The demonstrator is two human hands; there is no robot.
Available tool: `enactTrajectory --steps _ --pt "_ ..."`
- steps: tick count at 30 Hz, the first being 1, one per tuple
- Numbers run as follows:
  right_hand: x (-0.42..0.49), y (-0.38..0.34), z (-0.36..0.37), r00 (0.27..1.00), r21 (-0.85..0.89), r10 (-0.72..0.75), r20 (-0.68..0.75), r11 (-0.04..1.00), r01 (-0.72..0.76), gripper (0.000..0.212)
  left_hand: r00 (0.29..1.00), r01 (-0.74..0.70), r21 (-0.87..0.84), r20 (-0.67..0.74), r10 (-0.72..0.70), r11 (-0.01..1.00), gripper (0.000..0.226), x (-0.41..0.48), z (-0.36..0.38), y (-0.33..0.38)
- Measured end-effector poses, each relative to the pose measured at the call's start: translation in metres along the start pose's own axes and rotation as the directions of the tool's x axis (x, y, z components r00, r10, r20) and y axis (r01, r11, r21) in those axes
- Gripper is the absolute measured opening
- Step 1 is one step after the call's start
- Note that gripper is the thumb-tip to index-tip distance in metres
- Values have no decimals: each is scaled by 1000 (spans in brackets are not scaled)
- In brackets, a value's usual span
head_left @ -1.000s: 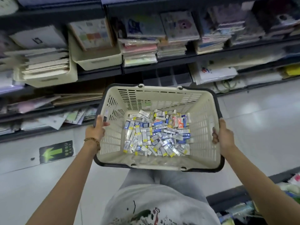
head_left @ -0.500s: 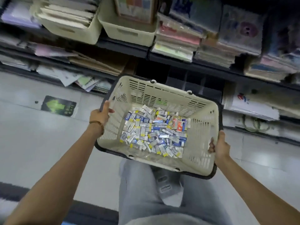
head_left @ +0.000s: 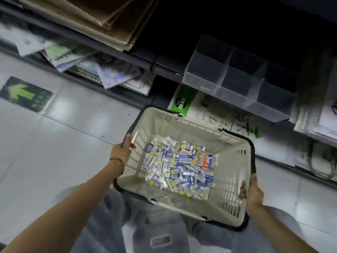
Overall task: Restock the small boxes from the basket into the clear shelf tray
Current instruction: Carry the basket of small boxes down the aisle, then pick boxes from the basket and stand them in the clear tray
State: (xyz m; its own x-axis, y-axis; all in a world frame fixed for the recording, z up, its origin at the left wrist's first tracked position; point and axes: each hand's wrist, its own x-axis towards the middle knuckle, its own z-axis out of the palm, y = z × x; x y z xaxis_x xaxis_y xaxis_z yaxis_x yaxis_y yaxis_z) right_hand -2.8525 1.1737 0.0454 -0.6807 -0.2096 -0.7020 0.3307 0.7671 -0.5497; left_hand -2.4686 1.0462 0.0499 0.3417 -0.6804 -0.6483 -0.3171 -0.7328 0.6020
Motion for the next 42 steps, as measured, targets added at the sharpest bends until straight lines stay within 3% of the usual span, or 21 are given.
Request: enactTrajectory --steps 7,13,19,26,28,30,32,34,36,38,40,42 --pt "95 72 39 996 53 -70 -54 996 73 53 994 -105 -20 -21 105 994 59 69 83 -83" --pt "133 76 48 970 59 -228 -85 970 234 56 975 -220 -28 10 221 975 59 113 114 -65" --pt "146 72 53 910 -170 -367 -193 926 337 53 950 -314 45 9 313 949 64 114 119 -63" --pt "140 56 54 882 -202 -433 -187 895 397 41 965 -257 71 78 251 964 60 103 112 -55" --pt "135 45 57 846 -153 -496 -196 868 473 38 961 -276 82 37 274 958 58 94 110 -47" --pt "125 36 65 743 -153 -642 -188 766 624 38 893 -445 50 -51 447 894 58 82 104 -35" --pt "109 31 76 647 -168 -754 -110 656 736 42 808 -587 21 -53 587 809 51 68 99 -26" --pt "95 32 92 637 -146 -771 26 627 765 43 808 -584 -24 80 584 811 41 59 103 -26" --pt "87 37 109 700 -94 -680 217 699 709 42 839 -476 -20 289 461 879 40 55 114 -35" --pt "85 49 123 726 -118 -524 445 769 628 40 838 -394 93 444 316 914 42 56 133 -48" --pt "94 68 134 699 -236 -380 605 754 614 41 833 -387 213 498 241 897 40 64 154 -62" --pt "109 86 146 670 -285 -307 675 730 621 42 836 -379 265 508 206 887 38 79 174 -78"
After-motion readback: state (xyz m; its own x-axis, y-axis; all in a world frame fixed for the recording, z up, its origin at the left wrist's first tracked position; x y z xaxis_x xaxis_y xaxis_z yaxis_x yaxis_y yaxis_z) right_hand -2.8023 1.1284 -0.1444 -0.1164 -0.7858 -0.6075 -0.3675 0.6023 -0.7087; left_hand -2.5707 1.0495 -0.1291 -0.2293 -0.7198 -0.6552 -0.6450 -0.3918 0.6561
